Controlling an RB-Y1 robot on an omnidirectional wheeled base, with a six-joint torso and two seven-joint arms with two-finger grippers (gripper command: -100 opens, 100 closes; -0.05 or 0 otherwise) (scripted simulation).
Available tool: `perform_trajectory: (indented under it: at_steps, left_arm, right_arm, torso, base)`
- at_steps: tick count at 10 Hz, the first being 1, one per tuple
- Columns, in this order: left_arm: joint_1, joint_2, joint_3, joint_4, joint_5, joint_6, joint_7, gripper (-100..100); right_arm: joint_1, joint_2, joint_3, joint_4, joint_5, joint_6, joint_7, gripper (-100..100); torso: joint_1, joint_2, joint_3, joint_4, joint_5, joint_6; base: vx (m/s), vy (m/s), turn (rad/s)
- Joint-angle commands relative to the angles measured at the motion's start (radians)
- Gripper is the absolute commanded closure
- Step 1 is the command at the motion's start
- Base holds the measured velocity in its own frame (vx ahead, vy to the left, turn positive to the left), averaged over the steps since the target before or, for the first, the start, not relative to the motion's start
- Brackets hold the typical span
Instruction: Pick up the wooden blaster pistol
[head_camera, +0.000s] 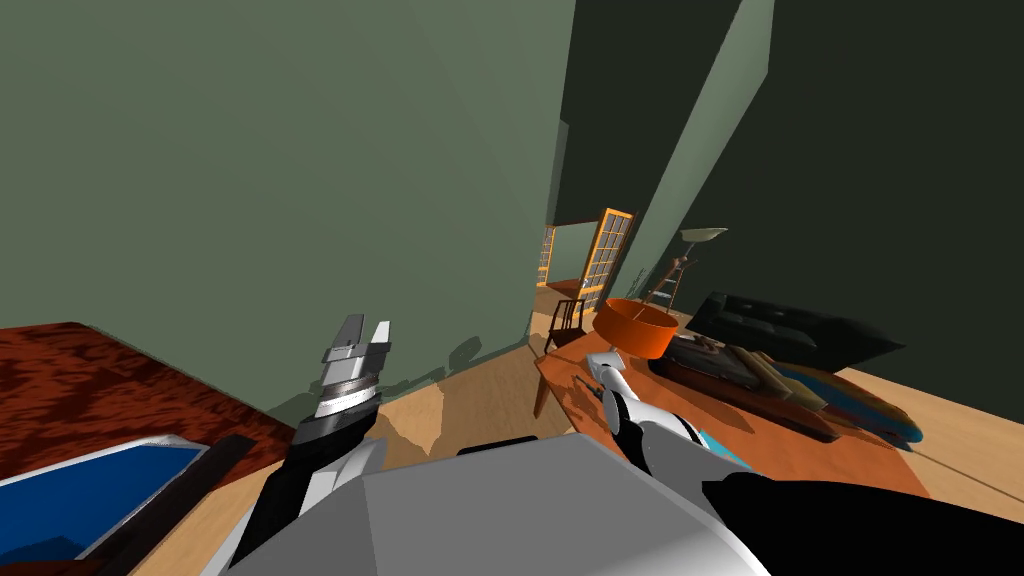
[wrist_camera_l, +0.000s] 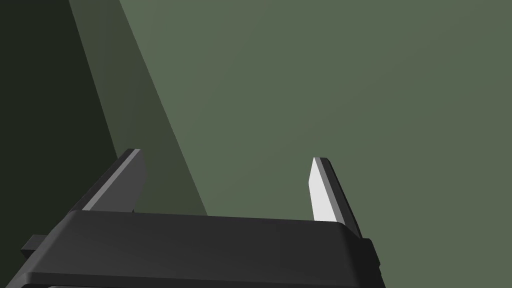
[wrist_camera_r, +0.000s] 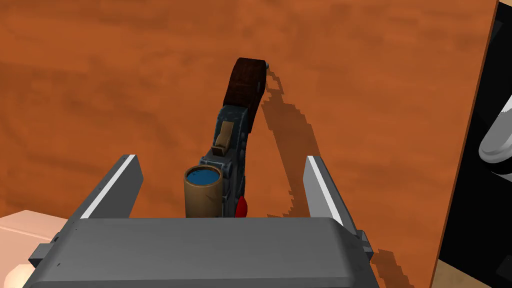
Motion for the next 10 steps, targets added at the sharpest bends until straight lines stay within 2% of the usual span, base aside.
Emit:
perform_trajectory:
  at_steps: [1,2,4,6,8,9,10]
  left_arm:
    - [0.000,0.000,0.000,0.000,0.000,0.000,0.000,0]
    - [0.000,0.000,0.000,0.000,0.000,0.000,0.000,0]
    - [0.000,0.000,0.000,0.000,0.000,0.000,0.000,0]
    - [0.000,0.000,0.000,0.000,0.000,0.000,0.000,0]
    - [0.000,0.000,0.000,0.000,0.000,0.000,0.000,0]
    - [0.000,0.000,0.000,0.000,0.000,0.000,0.000,0]
    - [0.000,0.000,0.000,0.000,0.000,0.000,0.000,0]
  right_arm:
    - [-0.030,-0.010,-0.004,0.037,-0.050,-0.009,-0.017,-100]
    - [-0.030,-0.010,-0.004,0.037,-0.059,-0.009,-0.017,-100]
    - [-0.069,-0.024,-0.009,0.088,-0.128,-0.014,-0.040,-100]
    - [-0.096,-0.032,-0.011,0.122,-0.174,-0.016,-0.055,-100]
    - [-0.104,-0.035,-0.011,0.131,-0.186,-0.016,-0.059,-100]
    - [-0.098,-0.030,-0.011,0.117,-0.183,-0.023,-0.057,-100]
    - [-0.099,-0.031,-0.011,0.119,-0.184,-0.022,-0.058,0]
  torso:
    - [0.000,0.000,0.000,0.000,0.000,0.000]
    - [0.000,0.000,0.000,0.000,0.000,0.000]
    - [-0.001,0.000,0.000,0.000,0.000,0.000]
    - [-0.002,-0.001,0.000,0.000,0.000,0.000]
    - [-0.001,0.000,0.000,0.000,0.000,0.000]
    - [0.000,0.001,0.000,0.000,0.000,0.000]
    - [0.002,0.001,0.001,0.000,0.000,0.000]
  base:
    - [0.022,-0.046,0.101]
    - [0.015,-0.041,0.056]
    - [0.023,-0.053,0.104]
    - [0.036,-0.074,0.097]
    - [0.014,-0.040,0.024]
    - [0.003,-0.007,-0.001]
    - [0.000,0.000,0.000]
